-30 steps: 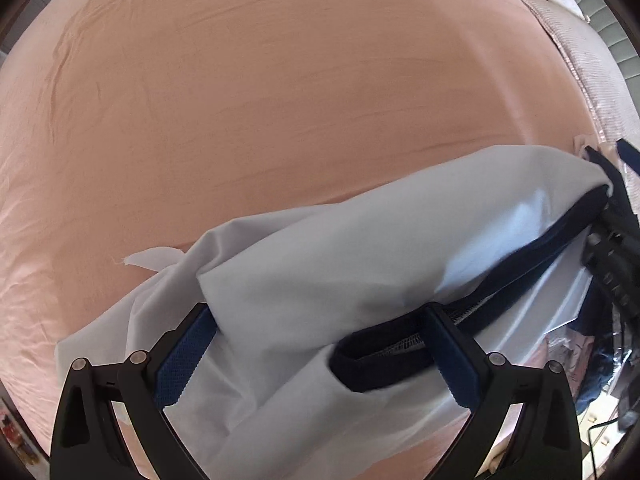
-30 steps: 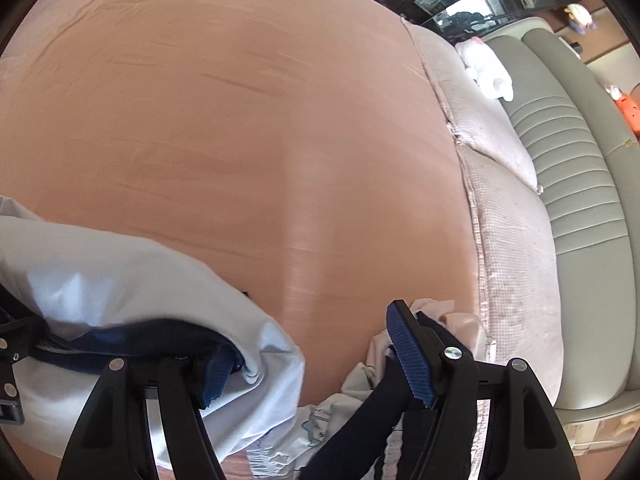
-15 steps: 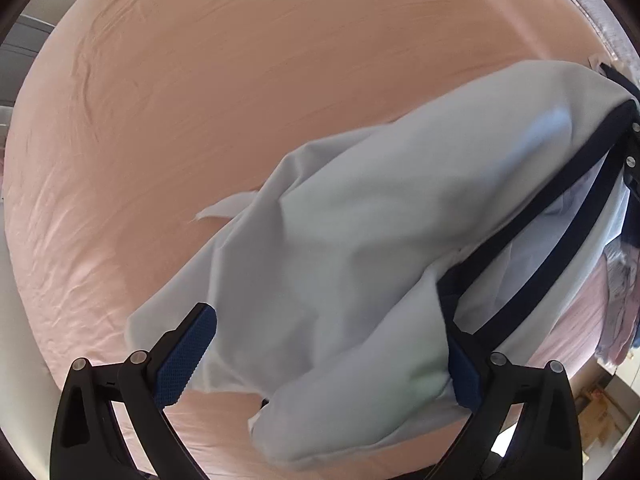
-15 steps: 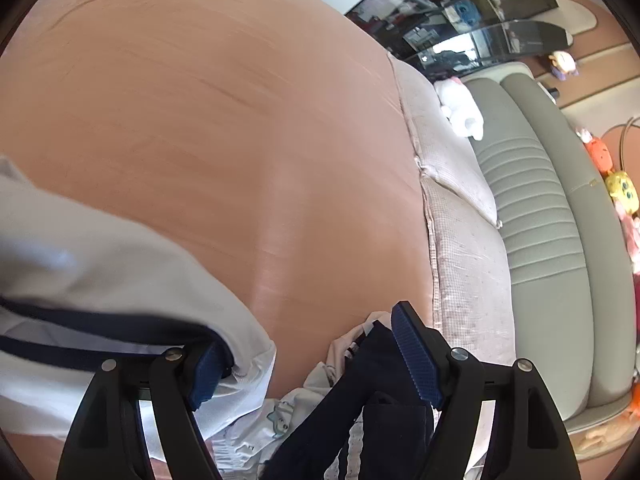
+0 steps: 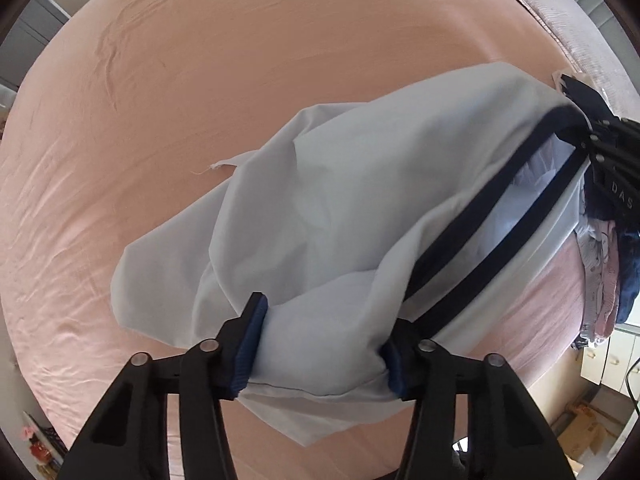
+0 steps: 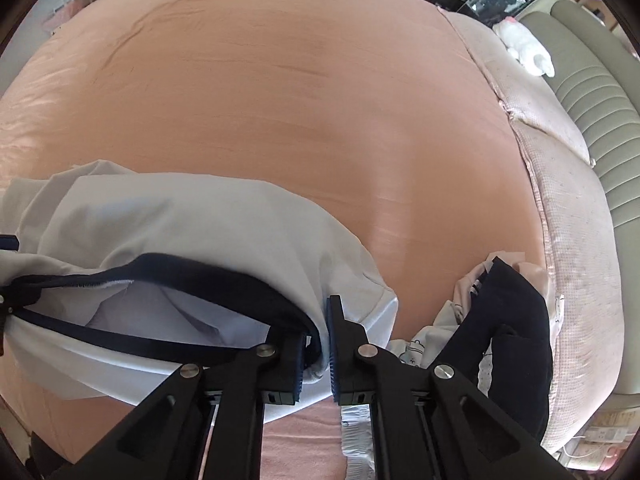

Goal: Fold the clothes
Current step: 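Lift the shirt by its navy trim with both grippers and stretch it open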

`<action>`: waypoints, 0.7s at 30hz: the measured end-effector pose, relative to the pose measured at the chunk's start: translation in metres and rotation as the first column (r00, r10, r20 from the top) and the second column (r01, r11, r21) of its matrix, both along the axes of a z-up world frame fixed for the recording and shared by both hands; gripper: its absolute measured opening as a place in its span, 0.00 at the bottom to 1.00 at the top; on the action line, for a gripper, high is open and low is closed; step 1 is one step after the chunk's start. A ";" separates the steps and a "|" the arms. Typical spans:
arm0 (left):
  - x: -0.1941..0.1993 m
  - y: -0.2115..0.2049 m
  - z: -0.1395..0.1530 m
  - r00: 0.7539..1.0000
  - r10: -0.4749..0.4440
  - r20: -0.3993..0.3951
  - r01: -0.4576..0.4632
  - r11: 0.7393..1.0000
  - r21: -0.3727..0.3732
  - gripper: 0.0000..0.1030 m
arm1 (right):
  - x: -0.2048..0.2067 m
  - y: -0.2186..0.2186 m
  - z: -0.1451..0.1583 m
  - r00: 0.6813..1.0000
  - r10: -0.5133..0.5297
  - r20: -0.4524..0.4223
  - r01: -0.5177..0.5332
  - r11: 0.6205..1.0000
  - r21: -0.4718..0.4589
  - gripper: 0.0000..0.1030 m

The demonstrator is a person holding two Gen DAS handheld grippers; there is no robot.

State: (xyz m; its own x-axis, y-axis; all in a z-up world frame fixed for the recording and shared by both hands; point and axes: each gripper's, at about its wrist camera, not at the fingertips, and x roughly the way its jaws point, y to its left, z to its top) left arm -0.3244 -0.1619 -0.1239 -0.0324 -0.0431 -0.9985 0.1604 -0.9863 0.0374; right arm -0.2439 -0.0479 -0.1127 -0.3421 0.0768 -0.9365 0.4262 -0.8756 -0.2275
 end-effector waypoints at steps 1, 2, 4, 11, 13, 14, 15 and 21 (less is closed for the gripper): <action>0.001 0.001 0.003 1.000 0.003 -0.004 -0.003 1.000 -0.003 0.42 | 0.002 0.000 0.002 1.000 -0.003 0.005 0.003 1.000 -0.004 0.07; 0.002 0.001 0.007 1.000 0.004 -0.006 -0.004 1.000 -0.006 0.42 | 0.003 0.000 0.005 1.000 -0.006 0.009 0.006 1.000 -0.009 0.07; 0.004 0.001 0.013 1.000 0.003 -0.001 -0.003 1.000 -0.013 0.40 | 0.004 0.003 0.007 0.999 -0.011 0.036 0.012 1.000 -0.026 0.06; 0.014 -0.005 0.049 1.000 -0.031 0.003 0.031 0.998 -0.063 0.39 | 0.024 0.002 0.031 0.999 0.003 0.052 0.000 0.999 -0.051 0.06; 0.016 -0.006 0.063 0.999 -0.046 -0.006 0.045 0.994 -0.096 0.39 | 0.030 -0.002 0.039 1.000 0.011 0.028 -0.010 0.999 -0.047 0.07; 0.010 -0.007 0.069 0.998 -0.055 -0.008 0.054 0.992 -0.113 0.39 | 0.034 -0.005 0.044 1.000 0.018 0.006 -0.017 0.999 -0.034 0.06; -0.011 -0.009 0.073 0.998 -0.063 -0.011 0.061 0.990 -0.130 0.39 | 0.037 -0.010 0.050 0.999 0.029 -0.022 -0.029 1.000 -0.010 0.07; 0.014 -0.015 0.119 0.996 -0.071 -0.046 0.059 0.972 -0.229 0.39 | 0.057 -0.038 0.091 0.986 0.072 -0.150 -0.063 0.996 0.063 0.07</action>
